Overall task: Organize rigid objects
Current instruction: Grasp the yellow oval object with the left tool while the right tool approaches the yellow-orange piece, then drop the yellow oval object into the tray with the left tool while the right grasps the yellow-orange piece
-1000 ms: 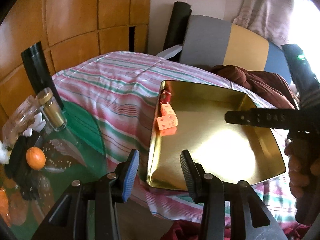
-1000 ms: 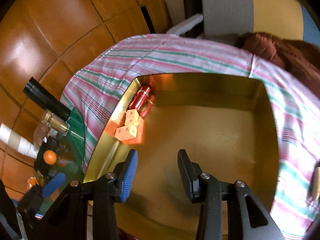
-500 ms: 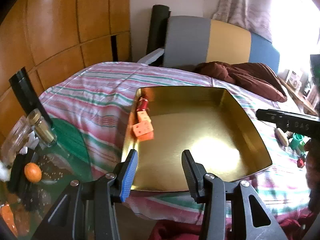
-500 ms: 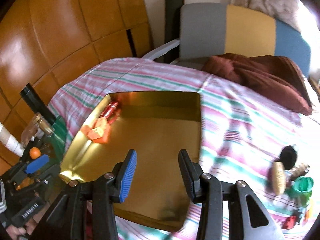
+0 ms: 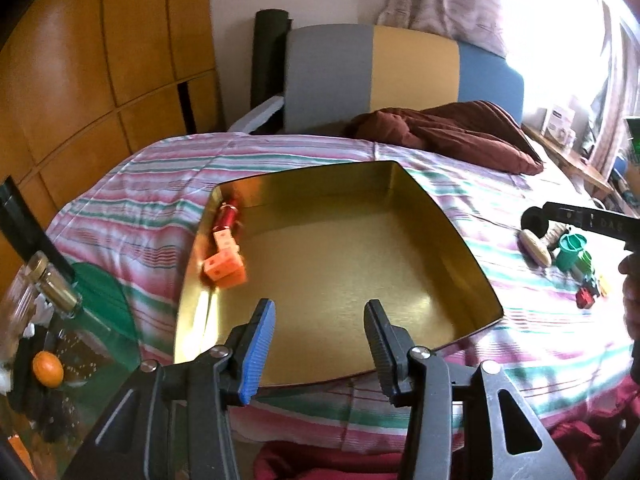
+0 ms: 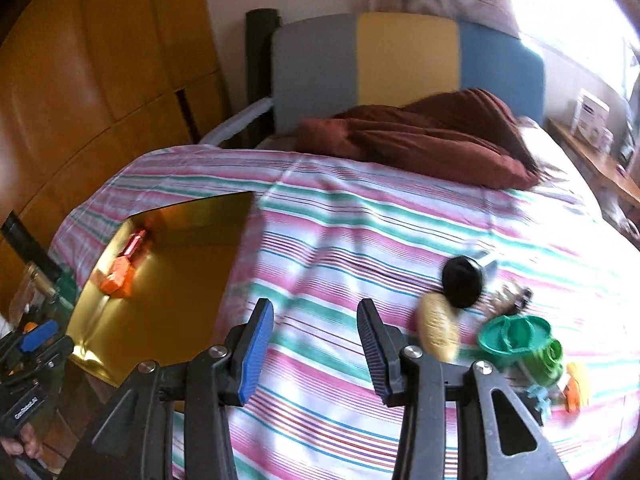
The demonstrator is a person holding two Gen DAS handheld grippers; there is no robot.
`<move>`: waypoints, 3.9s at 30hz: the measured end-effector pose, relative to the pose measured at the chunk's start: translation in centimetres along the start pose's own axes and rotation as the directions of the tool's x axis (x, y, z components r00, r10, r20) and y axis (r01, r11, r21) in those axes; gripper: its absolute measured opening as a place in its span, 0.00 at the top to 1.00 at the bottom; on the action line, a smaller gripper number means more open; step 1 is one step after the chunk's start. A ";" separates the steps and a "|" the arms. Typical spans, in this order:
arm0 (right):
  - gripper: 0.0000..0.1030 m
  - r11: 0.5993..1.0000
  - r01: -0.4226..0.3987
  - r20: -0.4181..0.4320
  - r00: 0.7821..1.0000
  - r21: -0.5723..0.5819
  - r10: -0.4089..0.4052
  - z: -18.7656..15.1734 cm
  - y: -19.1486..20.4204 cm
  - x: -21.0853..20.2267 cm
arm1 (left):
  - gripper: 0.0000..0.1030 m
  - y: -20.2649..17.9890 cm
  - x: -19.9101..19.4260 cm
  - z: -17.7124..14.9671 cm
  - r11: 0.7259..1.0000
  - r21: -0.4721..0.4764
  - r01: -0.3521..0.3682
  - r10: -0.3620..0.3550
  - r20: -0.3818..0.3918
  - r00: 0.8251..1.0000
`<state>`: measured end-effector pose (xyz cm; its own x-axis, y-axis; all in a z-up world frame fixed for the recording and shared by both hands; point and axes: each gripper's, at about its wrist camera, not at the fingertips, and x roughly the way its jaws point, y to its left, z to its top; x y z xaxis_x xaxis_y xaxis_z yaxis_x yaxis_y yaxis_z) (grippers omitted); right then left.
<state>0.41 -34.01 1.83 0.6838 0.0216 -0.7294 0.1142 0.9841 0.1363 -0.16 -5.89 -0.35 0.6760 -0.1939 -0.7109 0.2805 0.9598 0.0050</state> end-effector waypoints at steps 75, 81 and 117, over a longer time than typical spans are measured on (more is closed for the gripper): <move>0.43 0.535 -0.066 0.135 0.987 0.842 -0.091 -6.8 -31.3 -4.0 | 0.64 -29.6 16.6 4.1 0.888 0.332 0.317 -0.261 -0.205 0.943; 0.43 0.493 -0.056 0.106 0.992 0.869 -0.074 -7.8 -32.2 -3.6 | 0.64 -27.8 14.4 1.7 0.879 0.346 0.327 -0.284 -0.171 0.944; 0.63 0.710 0.459 -0.427 0.871 0.535 -0.242 -7.2 -30.0 3.6 | 0.66 -25.7 12.7 -0.8 0.865 0.357 0.354 -0.343 -0.096 0.934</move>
<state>-5.75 -62.18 -9.73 0.2607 -0.1435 -0.9547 0.7800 0.6141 0.1207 0.72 -32.85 -10.05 0.4703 -0.4912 -0.7332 0.7248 0.6890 0.0034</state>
